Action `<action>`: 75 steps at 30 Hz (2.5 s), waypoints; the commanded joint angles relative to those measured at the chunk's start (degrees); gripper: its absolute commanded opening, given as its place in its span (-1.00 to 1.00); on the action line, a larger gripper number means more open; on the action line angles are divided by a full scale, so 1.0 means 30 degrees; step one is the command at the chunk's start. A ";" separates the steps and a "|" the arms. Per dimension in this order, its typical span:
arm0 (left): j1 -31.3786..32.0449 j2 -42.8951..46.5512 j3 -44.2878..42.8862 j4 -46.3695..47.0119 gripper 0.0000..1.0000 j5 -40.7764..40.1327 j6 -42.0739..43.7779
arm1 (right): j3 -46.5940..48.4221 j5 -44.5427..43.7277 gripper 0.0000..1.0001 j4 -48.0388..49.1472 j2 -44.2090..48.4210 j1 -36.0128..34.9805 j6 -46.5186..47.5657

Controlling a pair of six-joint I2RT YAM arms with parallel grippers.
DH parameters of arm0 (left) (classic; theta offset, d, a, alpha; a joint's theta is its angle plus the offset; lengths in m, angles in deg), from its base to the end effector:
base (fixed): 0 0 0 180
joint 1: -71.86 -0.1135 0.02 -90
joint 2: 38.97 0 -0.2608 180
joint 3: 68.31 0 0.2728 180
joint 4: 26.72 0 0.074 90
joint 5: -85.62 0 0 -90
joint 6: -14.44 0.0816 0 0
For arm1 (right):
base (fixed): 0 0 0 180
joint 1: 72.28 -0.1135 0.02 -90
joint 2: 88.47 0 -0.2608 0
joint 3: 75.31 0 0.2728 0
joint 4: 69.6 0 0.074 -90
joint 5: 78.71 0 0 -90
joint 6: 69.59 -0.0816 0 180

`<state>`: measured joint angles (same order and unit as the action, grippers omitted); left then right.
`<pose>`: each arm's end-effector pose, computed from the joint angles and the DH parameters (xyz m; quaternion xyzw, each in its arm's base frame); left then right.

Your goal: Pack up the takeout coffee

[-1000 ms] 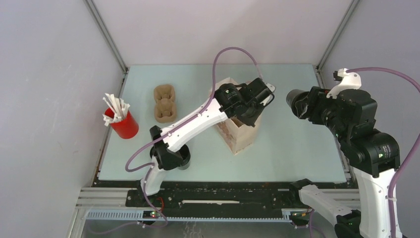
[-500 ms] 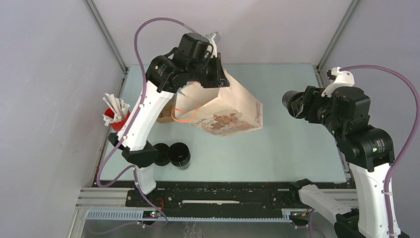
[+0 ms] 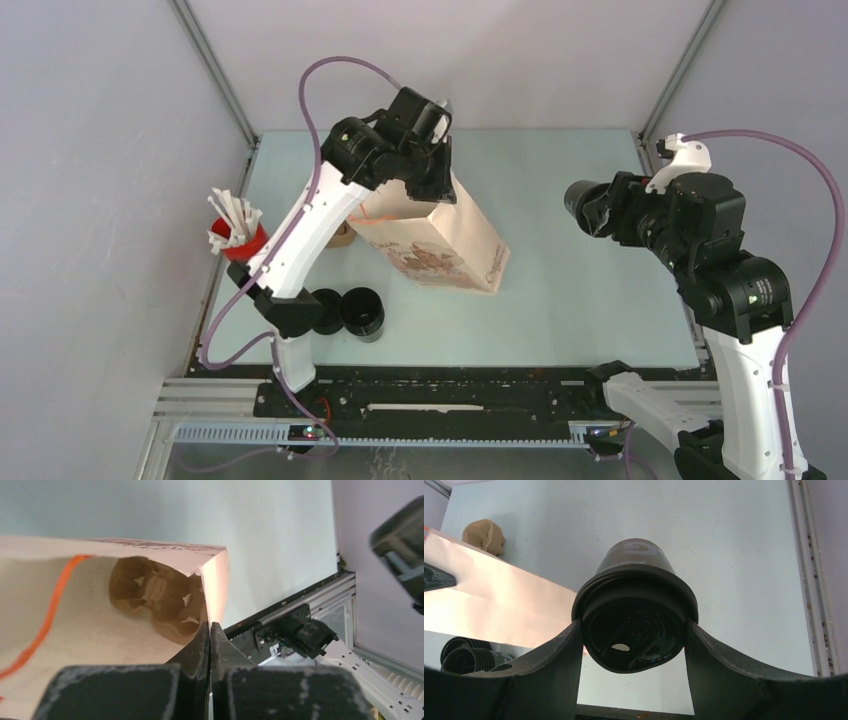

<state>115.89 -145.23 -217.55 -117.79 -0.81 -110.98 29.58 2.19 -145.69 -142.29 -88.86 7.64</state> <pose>0.2815 -0.2792 0.4342 0.0812 0.9299 -0.2508 0.2563 0.1738 0.0383 0.4708 0.0146 0.8418 0.0709 0.5349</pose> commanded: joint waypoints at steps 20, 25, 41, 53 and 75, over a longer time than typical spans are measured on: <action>0.0413 -0.0178 -0.5245 -0.1723 -1.00 -0.2626 -0.0014 | -0.0086 0.0878 -1.00 0.1006 -0.0235 0.0064 0.0030; 0.1233 -0.0611 -0.1997 -0.0853 -1.00 -0.3601 0.1472 | -0.0317 0.0901 -1.00 0.1161 -0.0232 0.0106 0.0077; 0.1544 0.2694 -0.3269 0.0379 0.60 -0.2515 0.1002 | -0.1802 0.1383 -1.00 0.1831 -0.0660 0.0115 -0.0283; -0.3537 0.7741 0.7893 -0.0611 0.59 -0.0334 -0.8836 | -0.2186 0.1396 -1.00 0.1994 -0.0727 0.0114 -0.0225; -0.3925 0.4659 1.2372 0.3623 -0.09 0.2485 -1.2391 | -0.0407 0.0171 -1.00 0.2008 -0.0514 0.0183 0.0557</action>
<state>103.87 -131.90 -181.09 -106.82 6.58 -148.29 25.21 4.09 -142.04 -143.49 -88.75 8.14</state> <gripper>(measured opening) 0.485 0.721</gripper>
